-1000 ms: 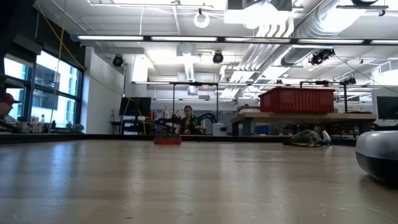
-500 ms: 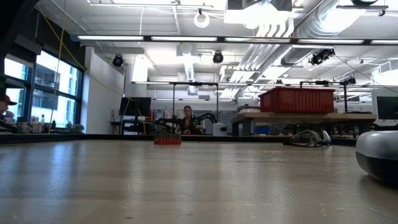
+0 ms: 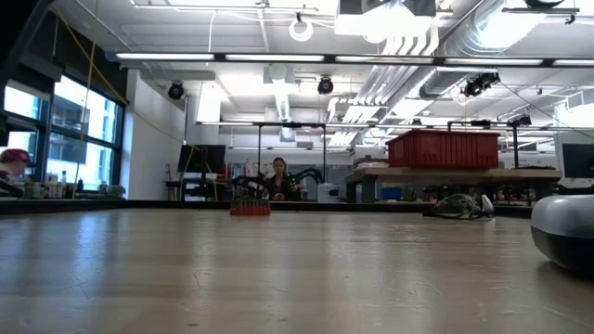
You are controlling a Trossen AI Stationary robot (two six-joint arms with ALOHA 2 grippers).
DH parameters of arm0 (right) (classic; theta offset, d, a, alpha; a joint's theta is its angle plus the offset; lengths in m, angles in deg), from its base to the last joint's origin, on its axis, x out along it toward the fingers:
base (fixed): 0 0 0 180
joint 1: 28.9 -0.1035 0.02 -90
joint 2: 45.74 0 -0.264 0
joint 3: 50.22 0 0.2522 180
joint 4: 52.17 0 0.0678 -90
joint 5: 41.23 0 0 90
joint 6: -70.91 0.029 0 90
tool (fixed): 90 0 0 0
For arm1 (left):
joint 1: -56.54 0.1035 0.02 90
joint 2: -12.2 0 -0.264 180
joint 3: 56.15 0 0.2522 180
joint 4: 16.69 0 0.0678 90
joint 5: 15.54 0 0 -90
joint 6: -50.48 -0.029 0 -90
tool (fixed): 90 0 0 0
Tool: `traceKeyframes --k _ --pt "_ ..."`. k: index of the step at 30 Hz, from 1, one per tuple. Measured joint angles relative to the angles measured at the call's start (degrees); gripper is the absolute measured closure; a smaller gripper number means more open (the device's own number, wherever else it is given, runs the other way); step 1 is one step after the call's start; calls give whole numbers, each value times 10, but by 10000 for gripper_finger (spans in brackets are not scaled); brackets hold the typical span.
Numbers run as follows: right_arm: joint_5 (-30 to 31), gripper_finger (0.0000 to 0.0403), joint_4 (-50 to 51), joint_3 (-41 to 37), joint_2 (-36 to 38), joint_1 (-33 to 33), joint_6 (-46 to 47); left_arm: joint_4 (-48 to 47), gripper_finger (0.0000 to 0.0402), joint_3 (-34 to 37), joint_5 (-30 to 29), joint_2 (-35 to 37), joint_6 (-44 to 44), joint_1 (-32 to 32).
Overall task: Coil cords
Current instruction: Coil the blue wire onto the spool
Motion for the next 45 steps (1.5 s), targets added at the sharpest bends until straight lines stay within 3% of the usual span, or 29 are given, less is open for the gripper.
traceKeyframes --k 8,18,25,38,45 --pt "-11 403 20 -1 18 6 -2 -146 401 -1 54 33 -34 5" --pt "-13 403 37 -1 38 8 -11 -432 401 -1 47 74 -212 38" --pt "-16 403 64 -1 51 26 -17 -463 401 -1 48 92 -225 30" --pt "-60 403 66 -1 62 66 -26 -657 401 -1 19 112 -305 -6" --pt "-90 403 66 -1 62 88 -32 -660 401 1 27 111 -288 -50"
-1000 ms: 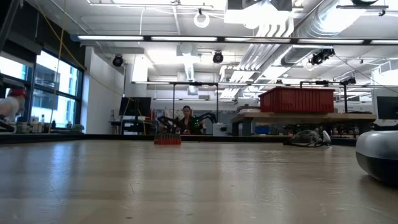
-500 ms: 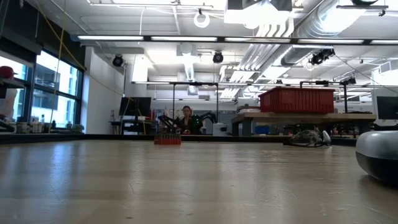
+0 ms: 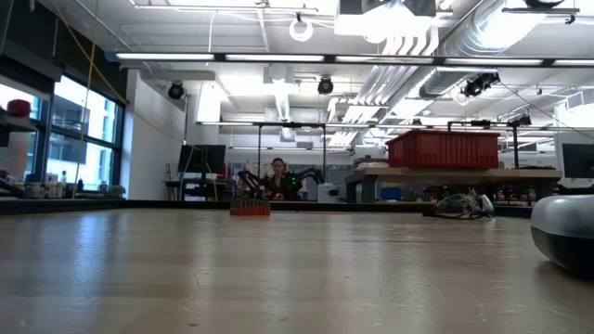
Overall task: Coil cords
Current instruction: Coil the blue wire onto the spool
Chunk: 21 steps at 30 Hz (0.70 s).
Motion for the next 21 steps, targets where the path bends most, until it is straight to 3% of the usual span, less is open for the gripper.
traceKeyframes --k 11,21 --pt "-15 403 -1 0 0 29 -4 16 401 0 5 -30 33 -57" --pt "-17 403 -1 0 0 47 -5 212 401 0 70 -68 172 -94"
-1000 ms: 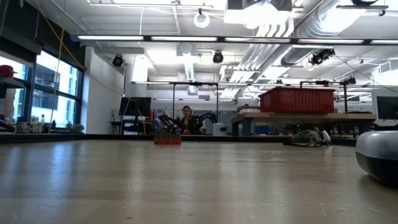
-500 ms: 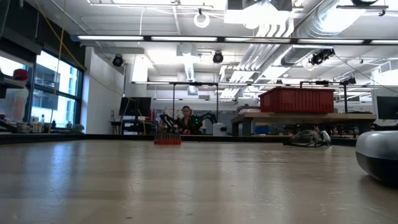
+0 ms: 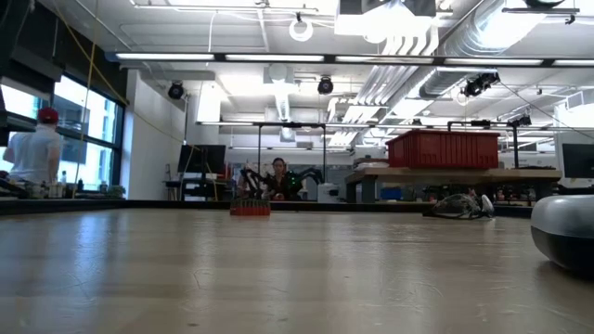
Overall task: Coil cords
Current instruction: Coil the blue wire onto the spool
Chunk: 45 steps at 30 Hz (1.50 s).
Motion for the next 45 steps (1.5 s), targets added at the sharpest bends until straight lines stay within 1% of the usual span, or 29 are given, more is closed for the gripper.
traceKeyframes --k 4,11,15,20,24,26,32,34,37,40,43,45 --pt "0 390 -1 0 0 4 1 36 401 0 7 -2 41 -2" --pt "5 319 -12 0 -9 17 14 38 401 0 8 -15 67 -23" --pt "4 299 -7 0 -16 25 15 63 401 0 28 -20 97 -38" --pt "4 296 12 1 -23 41 39 73 401 0 35 -21 123 -45" --pt "10 296 28 1 -39 50 48 134 401 0 35 -23 153 -45" --pt "9 298 25 0 -48 54 63 148 401 0 36 -22 162 -45" --pt "5 299 17 0 -57 51 62 151 401 0 16 -22 140 -44" --pt "9 299 10 0 -55 53 63 162 401 0 26 -22 134 -43" --pt "10 299 -7 0 -55 58 77 178 401 0 38 -22 148 -42" --pt "5 299 -9 0 -56 58 79 207 401 0 38 -22 157 -42" --pt "5 299 -7 0 -57 57 108 244 401 0 38 -22 168 -39" --pt "3 300 -26 0 -57 58 111 277 402 0 32 -22 180 -38"
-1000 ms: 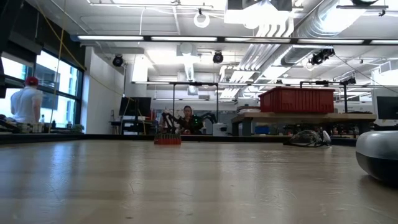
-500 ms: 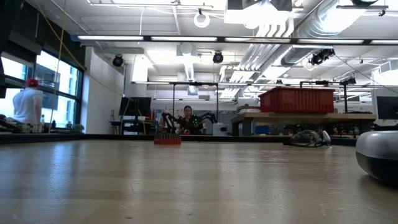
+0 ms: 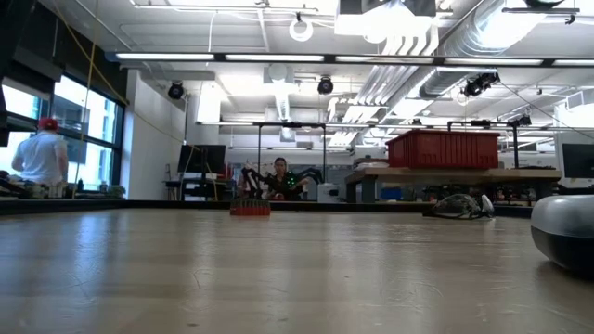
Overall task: Coil cords
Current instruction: Coil the blue wire onto the spool
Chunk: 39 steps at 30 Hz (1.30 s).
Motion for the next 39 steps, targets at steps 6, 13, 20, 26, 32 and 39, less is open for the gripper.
traceKeyframes --k 6,13,20,26,32,39 --pt "-79 300 -56 0 2 -1 15 106 401 0 -8 1 41 5" --pt "-128 300 -84 0 2 -2 14 185 401 -10 -59 1 56 24" --pt "-88 300 -102 0 2 0 30 192 401 -12 -75 1 51 5" --pt "-101 300 -151 0 2 0 61 192 401 -12 -51 1 95 -24" --pt "-93 300 -176 0 2 3 88 166 401 -12 -43 1 160 -52" --pt "-50 300 -176 0 2 3 91 122 401 -13 -37 0 200 -71"
